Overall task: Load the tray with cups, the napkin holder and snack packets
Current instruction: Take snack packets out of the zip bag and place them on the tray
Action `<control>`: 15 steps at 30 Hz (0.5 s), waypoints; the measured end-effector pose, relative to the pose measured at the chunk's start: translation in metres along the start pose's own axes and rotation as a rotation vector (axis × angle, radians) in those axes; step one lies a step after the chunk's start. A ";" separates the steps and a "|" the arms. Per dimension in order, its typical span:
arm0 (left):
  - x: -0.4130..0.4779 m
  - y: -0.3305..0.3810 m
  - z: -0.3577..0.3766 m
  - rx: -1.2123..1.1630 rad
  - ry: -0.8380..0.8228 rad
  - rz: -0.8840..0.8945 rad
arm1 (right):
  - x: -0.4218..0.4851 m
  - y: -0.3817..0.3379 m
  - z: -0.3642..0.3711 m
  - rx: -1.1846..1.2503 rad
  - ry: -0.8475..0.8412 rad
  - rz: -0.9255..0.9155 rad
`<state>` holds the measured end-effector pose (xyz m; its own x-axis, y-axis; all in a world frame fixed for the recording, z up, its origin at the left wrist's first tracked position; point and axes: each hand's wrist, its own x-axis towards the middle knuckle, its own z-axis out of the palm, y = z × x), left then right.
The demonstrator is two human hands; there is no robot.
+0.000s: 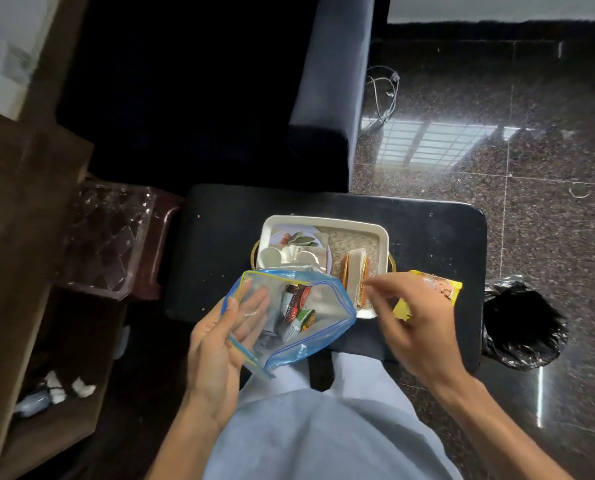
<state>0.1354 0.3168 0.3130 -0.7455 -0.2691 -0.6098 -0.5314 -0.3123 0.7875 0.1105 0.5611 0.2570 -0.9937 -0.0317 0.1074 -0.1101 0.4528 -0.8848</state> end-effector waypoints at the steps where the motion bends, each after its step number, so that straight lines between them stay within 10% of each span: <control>1: 0.000 0.001 0.000 0.000 -0.011 -0.001 | 0.003 -0.022 0.005 0.035 -0.099 -0.117; 7: -0.009 0.010 -0.008 0.045 -0.129 0.022 | 0.029 -0.057 0.078 -0.401 -0.927 -0.345; 15: -0.008 0.031 -0.043 0.029 -0.234 0.037 | 0.010 -0.046 0.160 -0.994 -0.870 -0.382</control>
<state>0.1427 0.2707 0.3383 -0.8357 -0.0604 -0.5459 -0.5110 -0.2789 0.8131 0.1026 0.3973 0.2258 -0.6381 -0.6731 -0.3739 -0.6821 0.7194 -0.1310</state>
